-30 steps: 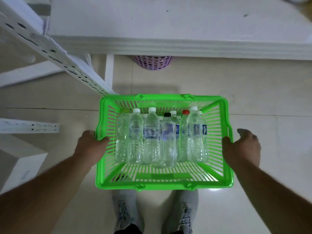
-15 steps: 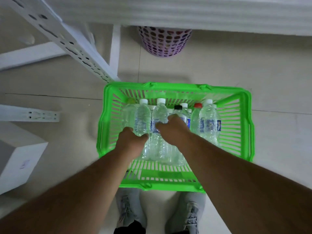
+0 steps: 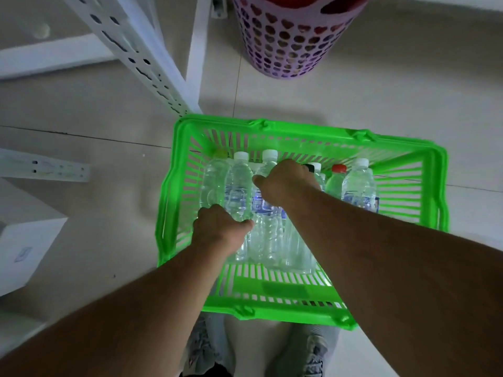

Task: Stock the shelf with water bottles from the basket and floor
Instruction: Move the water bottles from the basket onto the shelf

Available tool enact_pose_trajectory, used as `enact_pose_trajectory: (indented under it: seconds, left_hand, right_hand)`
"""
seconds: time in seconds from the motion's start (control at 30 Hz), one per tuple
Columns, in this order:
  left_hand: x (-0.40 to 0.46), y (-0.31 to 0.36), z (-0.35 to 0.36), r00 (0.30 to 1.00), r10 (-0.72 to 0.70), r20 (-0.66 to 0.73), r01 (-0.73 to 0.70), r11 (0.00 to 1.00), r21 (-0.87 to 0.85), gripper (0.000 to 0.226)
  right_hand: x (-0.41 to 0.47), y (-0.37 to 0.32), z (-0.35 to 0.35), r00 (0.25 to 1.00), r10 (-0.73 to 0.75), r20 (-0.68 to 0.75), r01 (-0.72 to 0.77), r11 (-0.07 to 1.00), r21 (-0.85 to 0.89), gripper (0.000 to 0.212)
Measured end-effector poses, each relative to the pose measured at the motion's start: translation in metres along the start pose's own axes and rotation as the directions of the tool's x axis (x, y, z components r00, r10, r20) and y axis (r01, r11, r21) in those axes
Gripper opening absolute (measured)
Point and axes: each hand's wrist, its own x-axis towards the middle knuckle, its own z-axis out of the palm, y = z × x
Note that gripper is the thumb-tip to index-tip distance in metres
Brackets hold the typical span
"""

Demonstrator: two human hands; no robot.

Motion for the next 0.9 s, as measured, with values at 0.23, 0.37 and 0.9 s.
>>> enact_pose_trajectory:
  seconds: [0.23,0.37,0.9]
  left_hand:
    - [-0.006,-0.002,0.001,1.000,0.013,0.002,-0.013,0.997,-0.070,0.067]
    - [-0.013,-0.005,-0.004,1.000,-0.005,0.023,0.011,0.974,-0.228,0.067]
    - [-0.240,-0.016,-0.184,0.970,0.184,-0.157,-0.241,0.665,-0.707,0.031]
  right_hand:
    - [0.006,-0.002,0.010,0.998,-0.005,0.058,-0.001,0.994,0.107,0.092]
    - [0.006,0.007,0.006,0.997,-0.032,0.067,0.013,0.966,0.259,0.065]
    - [-0.247,0.019,-0.206,0.933,-0.304,-0.193,0.359,0.746,0.561,0.025]
